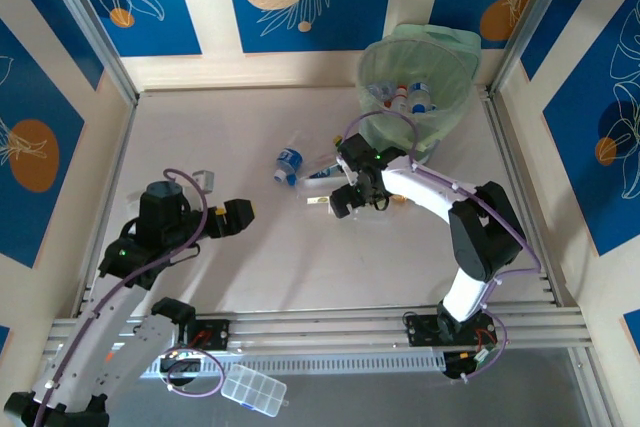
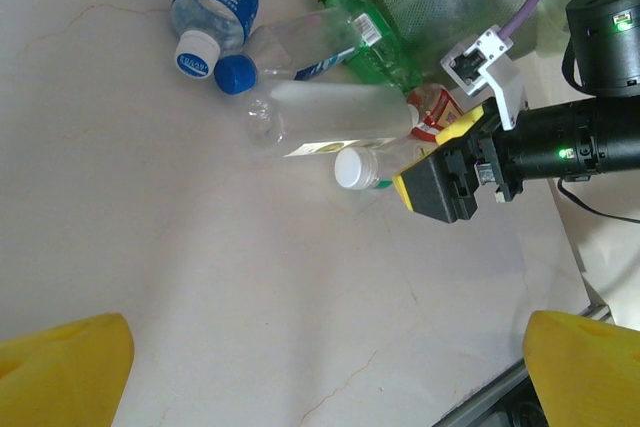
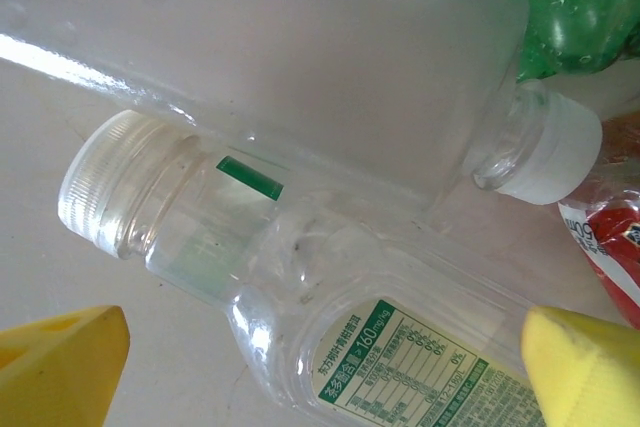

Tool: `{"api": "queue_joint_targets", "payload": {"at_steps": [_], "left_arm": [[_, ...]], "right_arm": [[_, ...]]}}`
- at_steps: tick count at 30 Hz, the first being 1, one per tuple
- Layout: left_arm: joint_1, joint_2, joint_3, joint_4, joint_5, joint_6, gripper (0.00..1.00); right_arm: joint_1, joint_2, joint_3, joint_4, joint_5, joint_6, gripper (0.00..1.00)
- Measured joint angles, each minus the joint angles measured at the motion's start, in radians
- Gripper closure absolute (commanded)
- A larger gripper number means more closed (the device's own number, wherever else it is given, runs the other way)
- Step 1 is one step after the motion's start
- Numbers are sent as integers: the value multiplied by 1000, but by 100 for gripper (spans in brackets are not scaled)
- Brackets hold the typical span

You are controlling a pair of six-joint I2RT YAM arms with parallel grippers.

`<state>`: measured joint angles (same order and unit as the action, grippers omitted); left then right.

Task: Put the plastic bottles in the bin

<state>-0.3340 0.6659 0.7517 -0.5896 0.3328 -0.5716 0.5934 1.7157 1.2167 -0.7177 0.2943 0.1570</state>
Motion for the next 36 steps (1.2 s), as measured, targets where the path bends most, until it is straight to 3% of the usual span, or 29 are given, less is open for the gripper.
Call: {"api": "queue_joint_targets", "payload": {"at_steps": [15,28,36], "left_arm": [[0,0,-10,9,0,-4,0],[0,1,-18,28,21,-7,0],[0,1,-18,29,46,-7,0]], "right_arm": [[21,-70,-19,-86,-70,24,3],[20,-27,-16,-75,40,22,1],[2,-9,3,-16,1,-5,1]]}}
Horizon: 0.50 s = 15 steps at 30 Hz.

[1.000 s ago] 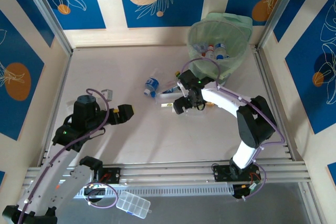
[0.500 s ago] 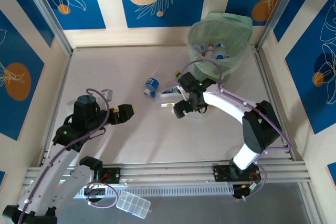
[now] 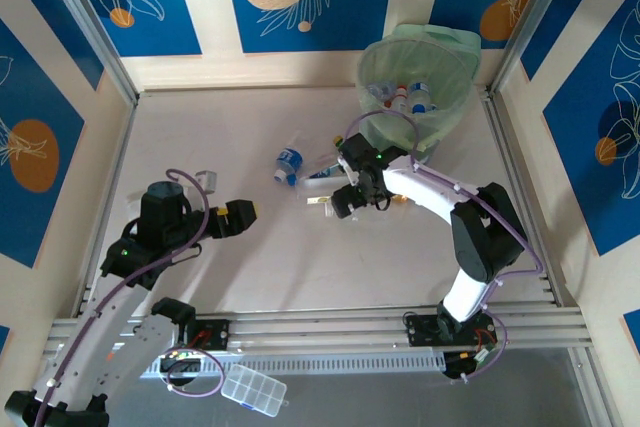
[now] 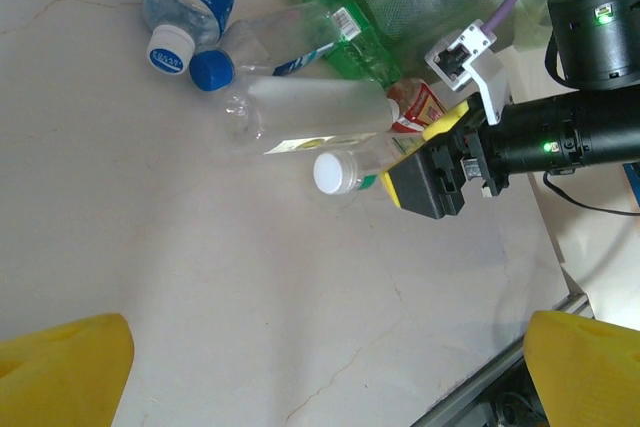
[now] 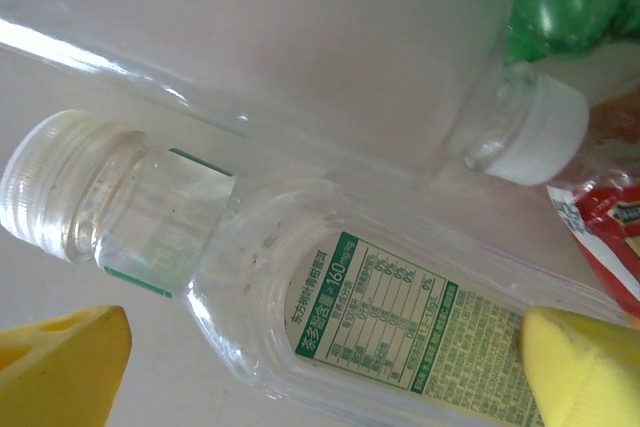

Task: Put the plastic bottles in the bin

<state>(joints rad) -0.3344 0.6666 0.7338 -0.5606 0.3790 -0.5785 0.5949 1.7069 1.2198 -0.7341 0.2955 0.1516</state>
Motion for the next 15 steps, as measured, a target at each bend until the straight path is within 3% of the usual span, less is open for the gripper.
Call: {"api": "queue_joint_targets", "payload": {"at_steps": [8,15], "left_arm": [[0,5,0,5,14,0,0],[0,14,0,7,14,0,0]], "right_arm": [[14,5,-2,-3,-68,10,0],[90,-60,-10,-60,-134,25,0]]}}
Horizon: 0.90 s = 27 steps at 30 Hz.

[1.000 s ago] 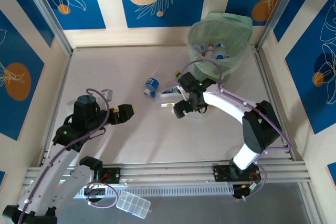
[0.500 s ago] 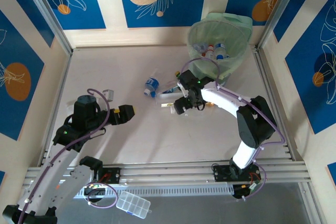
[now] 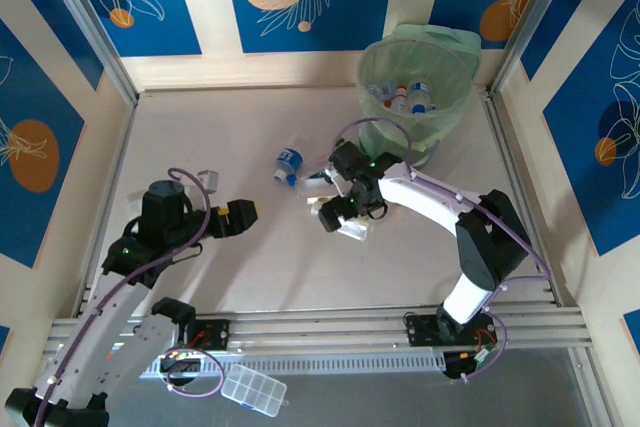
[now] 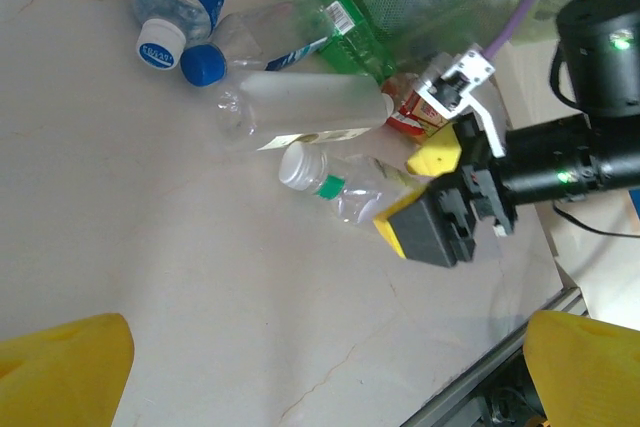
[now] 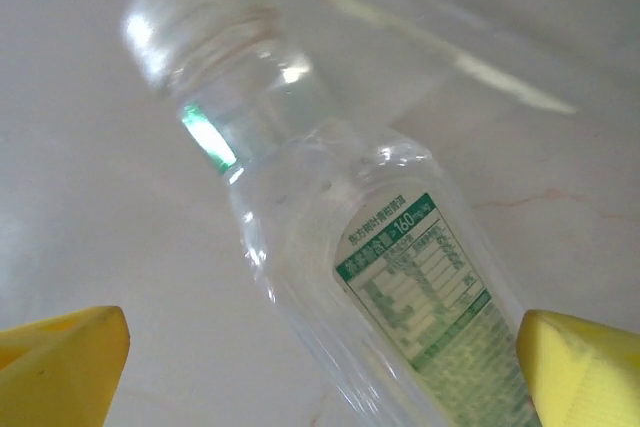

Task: Put the plastic bottles in the bin

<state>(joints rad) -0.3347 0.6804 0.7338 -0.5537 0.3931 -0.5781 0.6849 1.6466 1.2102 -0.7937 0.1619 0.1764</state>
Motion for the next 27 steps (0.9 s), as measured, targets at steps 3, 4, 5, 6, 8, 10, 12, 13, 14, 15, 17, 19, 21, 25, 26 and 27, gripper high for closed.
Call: {"api": "queue_joint_targets", "payload": {"at_steps": [3,4,5,6,8,10,12,13,14,15,17,19,21,25,26,27], "left_arm": [[0,8,0,12,0,0,0],[0,10,0,16,0,0,0],[0,11,0,19,0,0,0],[0,11,0,19,1,0,0],[0,9,0,21,3,0,0],[0,8,0,22,4,0,0],[0,5,0,22,5,0,0],[0,2,-2,22,5,0,0],[0,-3,-3,21,6,0,0],[0,-6,-6,21,7,0,0],[0,-14,-9,21,7,0,0],[0,-18,-11,20,7,0,0],[0,-18,-13,18,7,0,0],[0,-18,-13,18,7,0,0],[0,-18,-13,18,7,0,0],[0,-18,-13,17,7,0,0]], "right_arm": [[7,-22,12,-21,-4,0,0],[6,-21,19,-23,4,-1,1],[6,-18,27,-25,16,-3,1],[6,-11,35,-29,27,-6,1],[6,11,48,-28,40,-14,1],[8,40,49,-25,39,-21,1],[14,74,48,-22,31,-24,1],[18,87,48,-21,23,-25,1],[23,100,47,-18,12,-24,1],[28,110,44,-11,1,-24,1],[39,119,37,2,-22,-21,1],[53,119,32,16,-33,-17,1],[74,119,22,24,-39,-7,0],[104,109,13,27,-23,12,2],[110,101,11,23,-10,15,2],[117,90,10,11,6,19,2]]}}
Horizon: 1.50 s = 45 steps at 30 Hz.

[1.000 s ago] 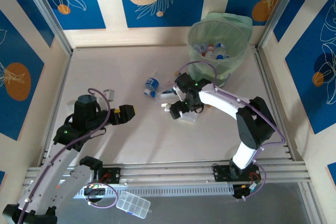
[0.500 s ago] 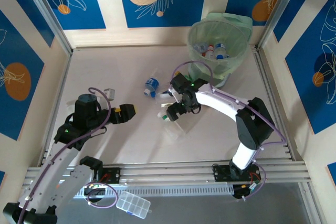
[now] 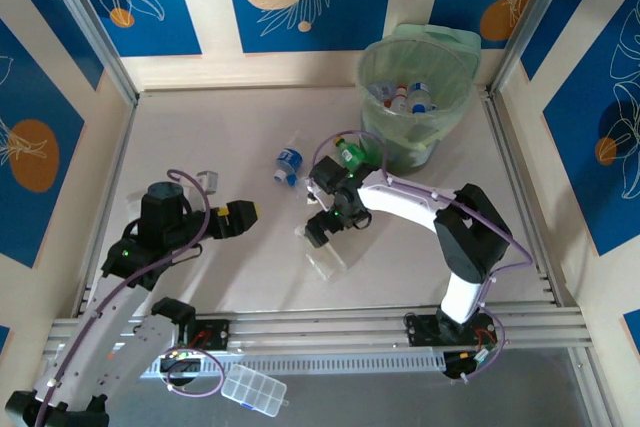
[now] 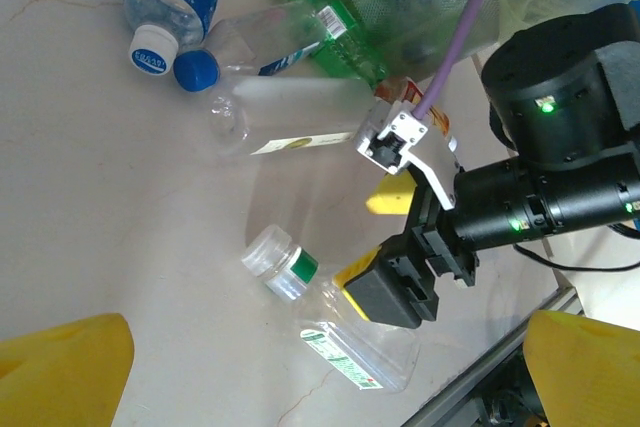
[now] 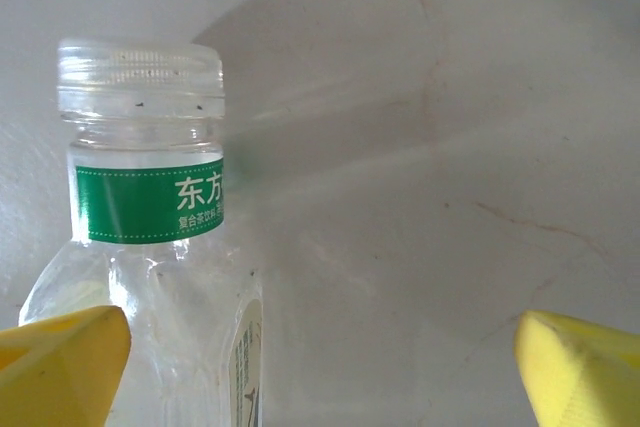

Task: Put the plastic bottles in the bin

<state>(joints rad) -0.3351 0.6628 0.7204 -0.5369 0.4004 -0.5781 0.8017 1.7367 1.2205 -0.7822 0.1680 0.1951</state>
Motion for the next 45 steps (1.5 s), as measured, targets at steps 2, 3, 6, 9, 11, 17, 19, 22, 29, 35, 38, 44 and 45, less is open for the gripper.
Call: {"api": "queue_joint_targets", "payload": {"at_steps": [2,3,6,9,11,17,19,22,29,35,38,44,45], "left_arm": [[0,0,0,-4,0,1,0],[0,0,0,-4,0,3,0],[0,0,2,-10,0,3,0],[0,0,3,-13,0,3,0],[0,0,6,-14,0,3,0],[-1,-1,6,-19,0,2,1],[-1,-1,6,-22,0,2,1],[-2,-2,6,-23,0,2,1],[-2,-19,6,-29,0,2,3],[-3,-21,6,-29,0,2,4],[-8,-20,8,-32,0,3,4],[-24,-19,72,-79,0,12,5],[-29,-18,96,-86,0,18,5]], "right_arm": [[12,-29,0,-19,24,4,2],[20,-50,0,-31,27,8,2],[56,-115,3,-61,21,23,1],[127,-143,18,-86,7,41,1],[175,-139,19,-95,8,51,1],[238,-76,-25,-97,36,76,1],[237,-50,-46,-95,48,80,5],[238,-16,-71,-82,64,93,14],[253,-8,-84,-34,73,109,33],[257,-6,-84,-14,82,113,49],[257,-8,-84,-14,83,112,49],[265,-128,-84,-27,95,88,48],[265,-175,-82,-29,95,81,48]]}}
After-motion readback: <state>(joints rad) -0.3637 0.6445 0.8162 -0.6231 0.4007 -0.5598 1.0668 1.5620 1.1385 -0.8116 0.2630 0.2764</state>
